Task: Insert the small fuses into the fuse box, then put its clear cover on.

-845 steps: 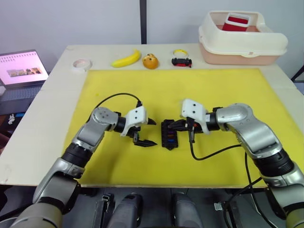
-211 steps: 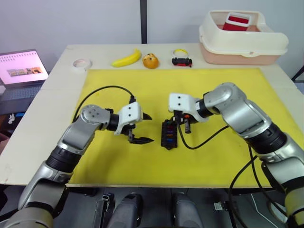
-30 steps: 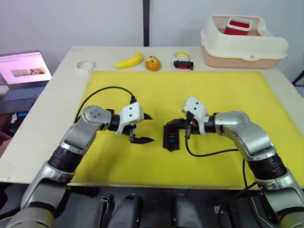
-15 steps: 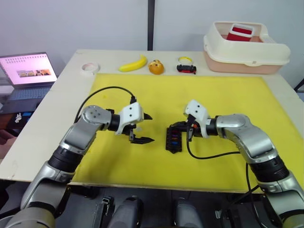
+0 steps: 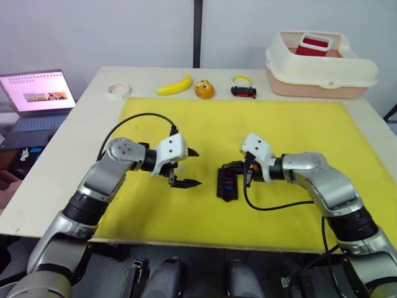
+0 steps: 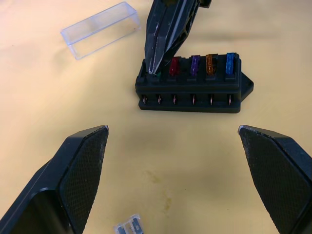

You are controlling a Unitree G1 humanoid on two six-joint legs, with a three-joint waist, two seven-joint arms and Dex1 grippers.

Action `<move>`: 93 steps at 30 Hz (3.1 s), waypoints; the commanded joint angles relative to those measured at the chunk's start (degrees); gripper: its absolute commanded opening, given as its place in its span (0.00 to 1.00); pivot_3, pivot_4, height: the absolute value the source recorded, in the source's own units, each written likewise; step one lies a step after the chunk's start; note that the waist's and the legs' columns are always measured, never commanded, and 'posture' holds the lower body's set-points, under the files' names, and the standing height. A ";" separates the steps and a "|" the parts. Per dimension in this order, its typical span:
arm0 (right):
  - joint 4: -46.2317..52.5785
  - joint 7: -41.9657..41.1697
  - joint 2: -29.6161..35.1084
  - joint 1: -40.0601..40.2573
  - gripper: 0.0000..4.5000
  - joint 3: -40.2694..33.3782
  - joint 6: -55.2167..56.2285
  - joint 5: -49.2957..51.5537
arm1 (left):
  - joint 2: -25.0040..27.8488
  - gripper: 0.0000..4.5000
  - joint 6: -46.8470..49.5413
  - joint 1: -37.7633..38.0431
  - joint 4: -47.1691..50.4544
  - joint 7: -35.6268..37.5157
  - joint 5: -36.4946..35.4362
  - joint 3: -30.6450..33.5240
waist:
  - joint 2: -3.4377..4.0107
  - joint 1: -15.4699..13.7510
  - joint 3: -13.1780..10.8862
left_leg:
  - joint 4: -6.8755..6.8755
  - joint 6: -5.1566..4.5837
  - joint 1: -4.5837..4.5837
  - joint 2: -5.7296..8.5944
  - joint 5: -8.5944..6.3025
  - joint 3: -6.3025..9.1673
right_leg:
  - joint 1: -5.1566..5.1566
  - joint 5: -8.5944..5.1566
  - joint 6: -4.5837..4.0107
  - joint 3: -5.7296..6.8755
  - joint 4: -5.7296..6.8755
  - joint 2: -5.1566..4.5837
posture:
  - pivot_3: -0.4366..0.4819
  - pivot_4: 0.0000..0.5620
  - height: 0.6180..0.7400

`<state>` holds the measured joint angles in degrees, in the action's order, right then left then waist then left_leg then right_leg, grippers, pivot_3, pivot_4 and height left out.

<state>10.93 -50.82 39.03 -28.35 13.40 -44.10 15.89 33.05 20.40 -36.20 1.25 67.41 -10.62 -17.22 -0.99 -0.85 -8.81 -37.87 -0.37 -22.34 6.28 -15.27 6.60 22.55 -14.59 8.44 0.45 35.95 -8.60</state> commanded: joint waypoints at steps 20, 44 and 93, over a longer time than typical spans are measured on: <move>10.63 0.57 2.31 -4.69 0.01 -15.36 -7.75 13.11 | 1.39 1.00 3.08 -0.88 3.40 0.41 -4.77 4.85 | 0.30 0.35 -0.51 | 0.62 0.35 -0.53 -0.06 0.21 -0.04 | 0.79 0.01 -0.01 -0.12 0.18 0.04 | 0.48 0.27 1.00; 6.77 -15.84 30.59 24.90 0.98 -33.06 17.80 2.44 | 26.47 1.00 1.74 8.16 -9.77 11.70 -7.74 17.81 | 0.43 0.44 -0.88 | 0.66 0.34 -0.78 -0.07 0.21 -0.10 | 1.02 0.01 -0.01 -0.10 0.15 0.01 | 0.48 0.27 1.00; 28.19 -2.54 19.33 -4.57 0.98 -10.17 -1.26 13.43 | -3.57 1.00 25.21 -23.48 -57.51 25.09 -12.60 -9.26 | 0.24 0.26 -1.10 | -0.15 0.23 -1.09 0.03 0.16 -0.07 | 1.02 0.00 0.04 -0.04 0.40 0.00 | 0.48 0.27 1.00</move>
<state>37.12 -53.81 58.40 -32.26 4.11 -45.58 29.44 31.12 45.49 -60.14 -56.52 92.23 -23.17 -24.05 -0.75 -0.59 -9.91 -38.04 -0.14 -23.44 6.31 -15.11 6.52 23.57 -14.59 8.48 0.41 36.33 -8.60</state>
